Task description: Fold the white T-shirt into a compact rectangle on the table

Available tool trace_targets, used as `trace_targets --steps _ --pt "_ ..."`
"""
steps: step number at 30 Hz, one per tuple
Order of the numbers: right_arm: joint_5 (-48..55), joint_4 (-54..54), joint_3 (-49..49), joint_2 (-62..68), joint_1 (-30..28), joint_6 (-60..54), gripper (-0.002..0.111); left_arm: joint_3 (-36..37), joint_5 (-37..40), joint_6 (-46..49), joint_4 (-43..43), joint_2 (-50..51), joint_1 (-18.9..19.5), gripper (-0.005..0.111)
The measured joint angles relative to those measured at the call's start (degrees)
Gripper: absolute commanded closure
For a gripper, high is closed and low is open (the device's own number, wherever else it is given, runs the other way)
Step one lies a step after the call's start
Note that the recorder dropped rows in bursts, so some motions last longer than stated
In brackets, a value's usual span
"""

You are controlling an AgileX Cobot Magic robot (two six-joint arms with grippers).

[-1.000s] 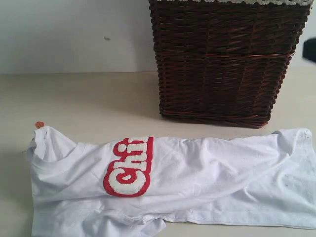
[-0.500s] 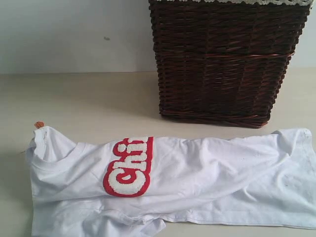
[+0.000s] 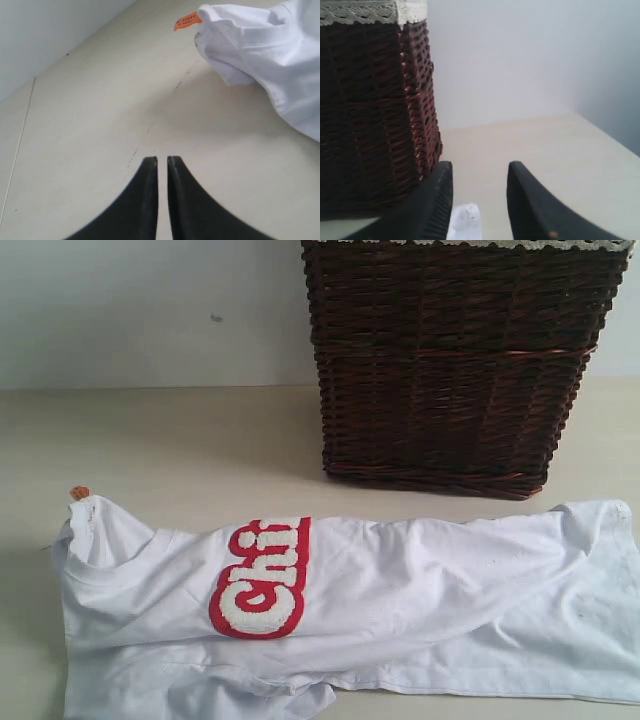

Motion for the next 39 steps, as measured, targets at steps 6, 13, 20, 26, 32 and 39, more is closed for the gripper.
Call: trace_targets --steps 6,13,20,26,32,39 --pt "-4.5 0.0 4.3 -5.6 4.6 -3.3 0.084 0.0 0.0 0.0 0.0 0.0 0.0 0.097" --pt "0.1 -0.1 4.3 -9.6 8.0 -4.5 0.087 0.0 0.0 0.0 0.0 0.0 0.0 0.097" --pt "0.1 -0.1 4.3 -9.7 8.1 -4.5 0.087 0.0 0.0 0.0 0.0 0.0 0.0 0.097" --pt "3.3 1.1 4.3 -9.7 8.4 -0.1 0.087 0.0 0.0 0.0 0.0 0.0 0.0 0.097" --pt "15.5 -19.5 4.3 -10.3 8.5 28.9 0.087 0.0 0.1 0.0 0.0 0.0 0.0 0.097" --pt "16.1 -25.9 4.3 -11.8 8.5 31.2 0.087 0.0 0.1 0.0 0.0 0.0 0.0 0.097"
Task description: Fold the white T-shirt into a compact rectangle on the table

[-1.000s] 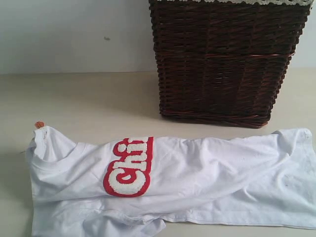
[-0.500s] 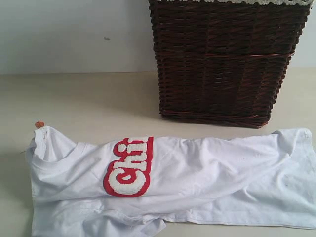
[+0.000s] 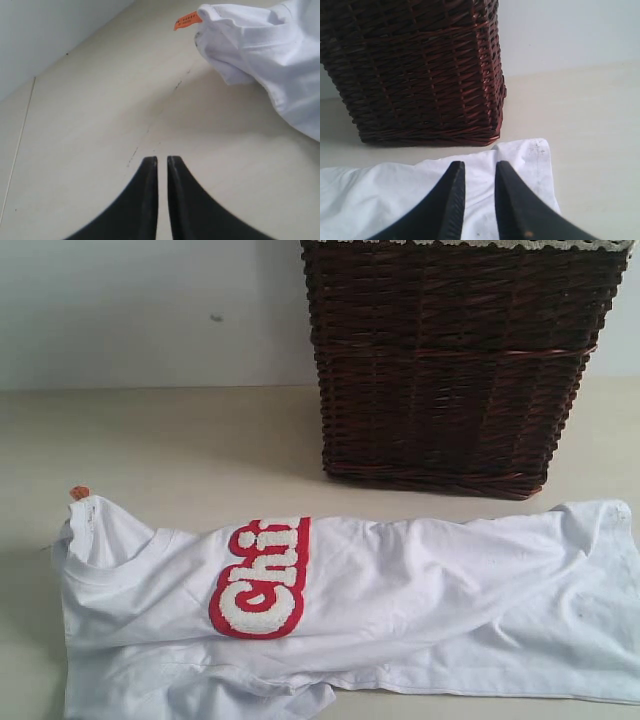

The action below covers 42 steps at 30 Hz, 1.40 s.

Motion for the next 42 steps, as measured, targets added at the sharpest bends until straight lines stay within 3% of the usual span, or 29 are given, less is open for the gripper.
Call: trace_targets --steps 24,28,32,34,36,42 --pt "0.0 -0.2 0.0 0.0 0.0 0.4 0.087 0.0 -1.1 0.0 -2.3 0.0 0.0 0.097" --pt "0.0 -0.2 0.0 0.0 0.0 0.4 0.087 0.0 -8.5 0.0 -11.2 0.0 0.0 0.097" --pt "0.0 -0.2 0.0 0.0 0.0 0.4 0.087 0.0 -23.9 0.0 -13.0 0.0 0.0 0.097" --pt "0.0 -0.2 0.0 0.0 0.0 0.4 0.087 -1.3 -27.1 0.0 -12.8 0.5 0.0 0.097" --pt "0.0 -0.1 0.0 0.0 0.0 0.4 0.087 -4.7 -24.9 0.0 -12.1 3.0 0.0 0.097" --pt "0.0 -0.1 0.0 0.0 0.0 0.4 0.087 -17.8 -4.2 0.0 -13.9 23.5 0.0 0.097"
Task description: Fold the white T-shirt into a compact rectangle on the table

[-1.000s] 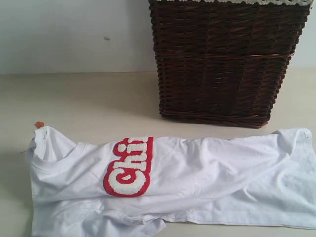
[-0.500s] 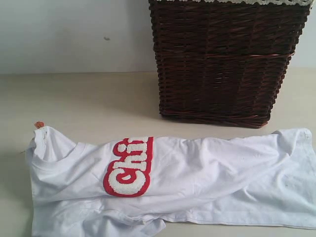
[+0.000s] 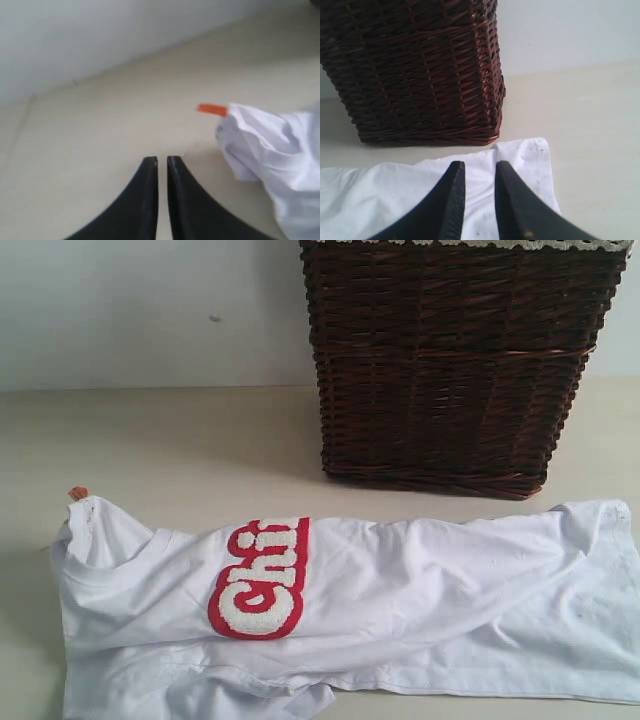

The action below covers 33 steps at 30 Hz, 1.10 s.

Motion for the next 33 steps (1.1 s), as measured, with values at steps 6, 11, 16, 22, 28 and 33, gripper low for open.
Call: trace_targets --steps 6,11,16,22,28,33 --pt "0.0 0.0 0.0 0.0 0.0 0.0 0.087 -13.9 16.7 1.2 -11.2 21.6 0.0 0.097" --pt "0.0 0.0 0.0 0.0 0.0 0.0 0.087 -17.3 30.1 7.0 -20.8 35.3 0.0 0.097" --pt "0.0 0.0 0.0 0.0 0.0 0.0 0.087 -17.5 35.0 11.7 -23.8 41.2 0.0 0.097" --pt "0.0 0.0 0.0 0.0 0.0 0.0 0.087 -17.7 36.5 13.0 -25.0 42.2 0.0 0.097" --pt "0.0 0.0 0.0 0.0 0.0 0.0 0.087 -15.4 38.4 13.2 -25.6 42.2 0.0 0.097" --pt "0.0 0.0 0.0 0.0 0.0 0.0 0.087 -12.9 32.7 25.8 -33.1 42.6 0.0 0.097"
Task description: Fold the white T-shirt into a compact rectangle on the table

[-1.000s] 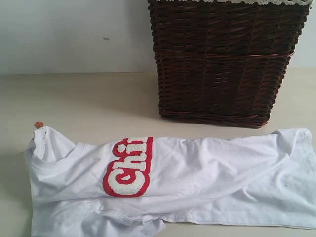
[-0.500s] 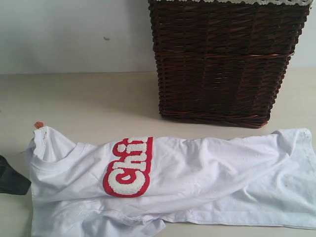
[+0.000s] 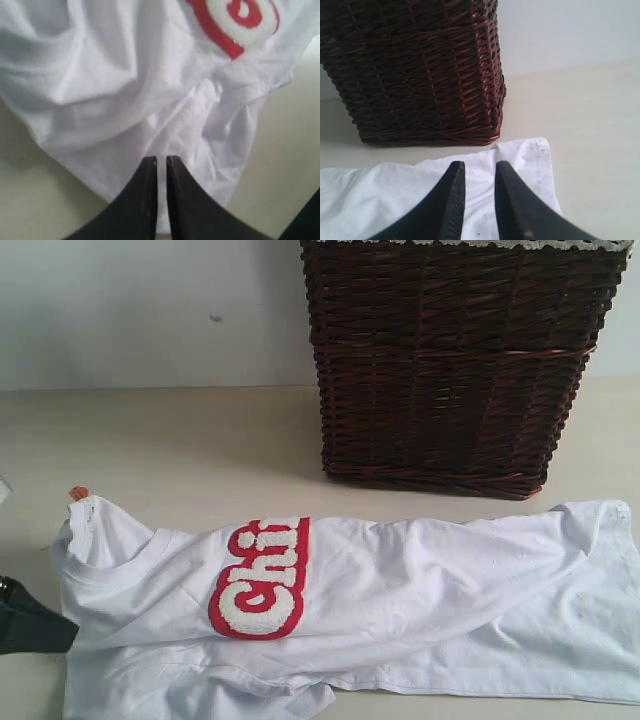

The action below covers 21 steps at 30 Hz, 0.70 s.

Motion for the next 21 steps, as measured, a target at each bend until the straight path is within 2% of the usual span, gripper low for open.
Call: trace_targets --steps 5,12,16,21 --pt "0.0 0.0 0.0 0.0 0.0 0.0 0.087 0.0 0.5 9.3 -5.6 0.2 0.0 0.097" --pt "0.0 0.0 0.0 0.0 0.0 0.0 0.087 -1.1 -8.8 28.3 -10.1 4.7 -3.5 0.097" --pt "0.0 0.0 0.0 0.0 0.0 0.0 0.087 -4.0 -10.1 34.6 -11.6 10.0 -5.2 0.097" --pt "0.0 0.0 0.0 0.0 0.0 0.0 0.087 -8.6 -11.3 38.9 -14.5 18.3 -5.7 0.097"
